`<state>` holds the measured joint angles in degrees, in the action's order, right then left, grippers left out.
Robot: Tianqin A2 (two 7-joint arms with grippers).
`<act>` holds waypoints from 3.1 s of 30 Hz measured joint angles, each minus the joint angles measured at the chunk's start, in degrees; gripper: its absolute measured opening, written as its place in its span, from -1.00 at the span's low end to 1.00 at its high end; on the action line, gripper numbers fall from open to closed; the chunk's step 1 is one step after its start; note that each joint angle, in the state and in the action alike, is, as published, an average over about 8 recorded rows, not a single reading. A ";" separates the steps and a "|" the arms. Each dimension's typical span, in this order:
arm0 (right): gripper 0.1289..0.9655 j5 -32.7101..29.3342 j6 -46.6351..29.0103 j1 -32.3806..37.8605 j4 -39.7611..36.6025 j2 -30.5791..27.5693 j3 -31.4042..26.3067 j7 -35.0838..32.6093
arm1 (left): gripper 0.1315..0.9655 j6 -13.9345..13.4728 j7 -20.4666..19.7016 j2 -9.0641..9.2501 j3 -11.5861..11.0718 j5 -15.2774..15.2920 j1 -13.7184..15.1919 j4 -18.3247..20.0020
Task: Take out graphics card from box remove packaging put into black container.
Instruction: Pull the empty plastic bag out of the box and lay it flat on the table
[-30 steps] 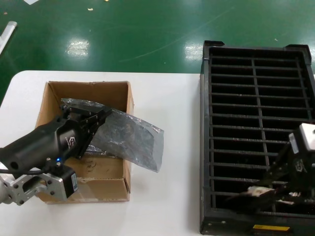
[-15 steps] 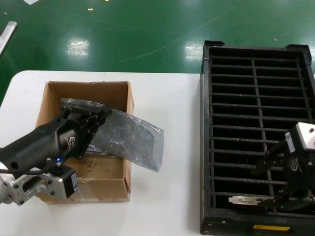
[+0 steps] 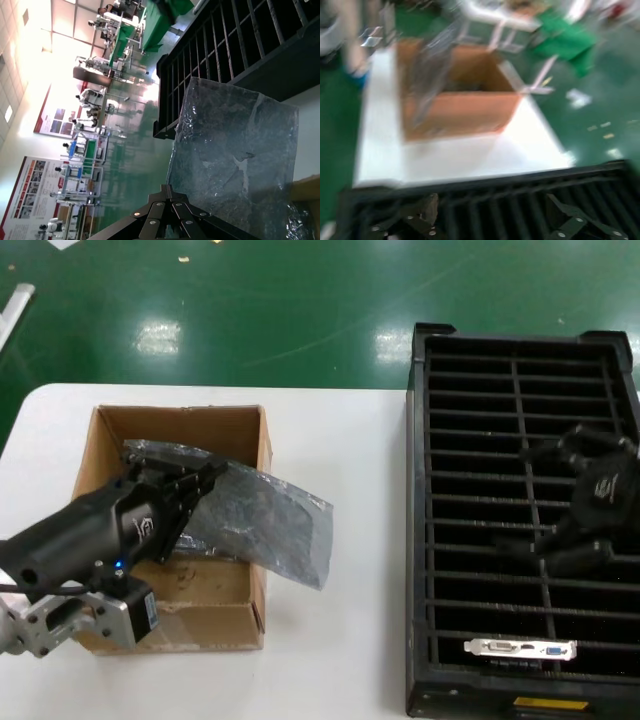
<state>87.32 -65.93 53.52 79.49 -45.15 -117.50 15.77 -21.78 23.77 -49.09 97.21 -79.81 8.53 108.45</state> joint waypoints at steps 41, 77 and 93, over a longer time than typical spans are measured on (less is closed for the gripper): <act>1.00 9.65 5.05 -3.87 -9.66 3.64 9.31 -5.59 | -0.99 -44.19 -80.87 48.38 -16.27 52.45 23.34 -15.99; 1.00 10.01 8.62 -6.79 -8.38 5.07 10.28 -6.18 | 0.02 -27.04 -79.75 42.46 -12.84 57.67 19.55 4.27; 1.00 11.28 21.08 -17.00 -3.90 10.06 13.67 -8.27 | 0.73 -16.48 -67.68 40.19 -11.23 39.99 13.45 -0.36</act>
<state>98.59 -44.86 36.52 75.60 -35.09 -103.83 7.50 -38.26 -43.91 -8.90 85.97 -39.82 21.98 108.09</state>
